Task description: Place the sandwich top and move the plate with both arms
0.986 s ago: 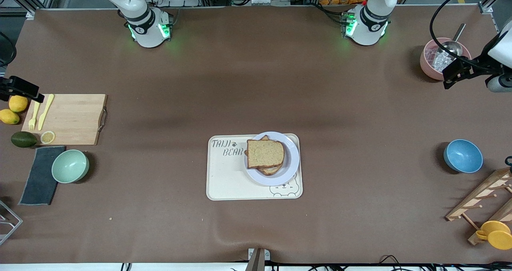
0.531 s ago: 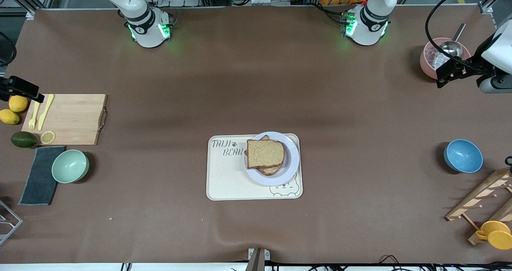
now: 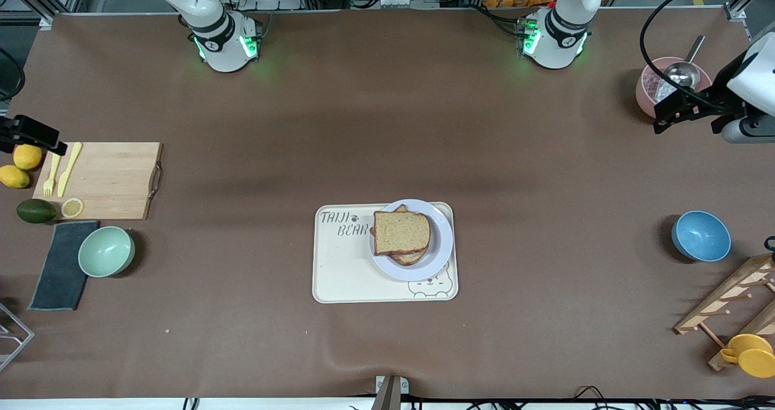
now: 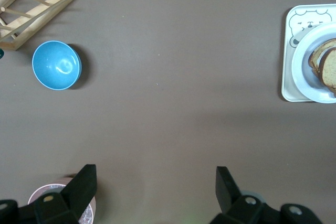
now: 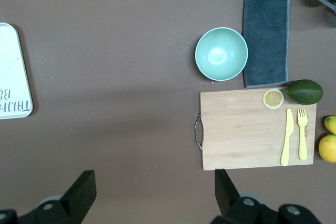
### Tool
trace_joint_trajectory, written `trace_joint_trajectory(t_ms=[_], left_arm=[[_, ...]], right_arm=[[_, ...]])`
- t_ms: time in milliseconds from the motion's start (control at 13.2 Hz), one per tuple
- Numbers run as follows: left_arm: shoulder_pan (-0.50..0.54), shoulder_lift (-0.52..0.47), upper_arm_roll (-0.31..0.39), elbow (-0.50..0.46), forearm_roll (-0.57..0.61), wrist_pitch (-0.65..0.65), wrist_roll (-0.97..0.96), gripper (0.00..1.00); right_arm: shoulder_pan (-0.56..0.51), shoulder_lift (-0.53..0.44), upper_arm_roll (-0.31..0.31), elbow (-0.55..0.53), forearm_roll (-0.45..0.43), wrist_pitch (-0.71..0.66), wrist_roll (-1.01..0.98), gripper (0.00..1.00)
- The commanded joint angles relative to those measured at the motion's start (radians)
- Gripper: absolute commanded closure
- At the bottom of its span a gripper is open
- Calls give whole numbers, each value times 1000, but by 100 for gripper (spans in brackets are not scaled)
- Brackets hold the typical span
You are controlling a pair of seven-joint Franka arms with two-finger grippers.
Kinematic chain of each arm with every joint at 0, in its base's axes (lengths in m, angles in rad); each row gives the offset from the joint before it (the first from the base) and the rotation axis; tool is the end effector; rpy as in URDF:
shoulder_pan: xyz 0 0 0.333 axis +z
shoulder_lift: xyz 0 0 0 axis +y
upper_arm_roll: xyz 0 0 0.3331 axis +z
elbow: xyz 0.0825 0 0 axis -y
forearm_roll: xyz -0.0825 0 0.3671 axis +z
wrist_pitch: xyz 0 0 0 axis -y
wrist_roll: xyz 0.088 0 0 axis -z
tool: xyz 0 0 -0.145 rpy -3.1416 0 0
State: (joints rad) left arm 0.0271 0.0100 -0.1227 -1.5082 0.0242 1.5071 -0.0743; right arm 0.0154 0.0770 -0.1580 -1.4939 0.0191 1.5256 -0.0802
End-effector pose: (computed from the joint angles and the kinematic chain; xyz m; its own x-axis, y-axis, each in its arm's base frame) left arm 0.5324 -0.0470 0.6211 0.9998 -0.0198 -0.0093 -0.0200 -0.9995 -0.0237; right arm 0.5513 -0.0728 0.5929 0.9972 -0.0614 -0.0436 -0.0620 -0.9980 -0.0105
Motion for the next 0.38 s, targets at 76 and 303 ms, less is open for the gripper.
trace_joint_trajectory(t_ms=[76, 303], left_arm=[[-6, 15, 3, 31, -13, -8, -10, 0], [-3, 16, 3, 25, -15, -8, -13, 0]], right_arm=[[1, 10, 3, 20, -11, -7, 17, 0], [3, 10, 3, 20, -11, -7, 16, 0]])
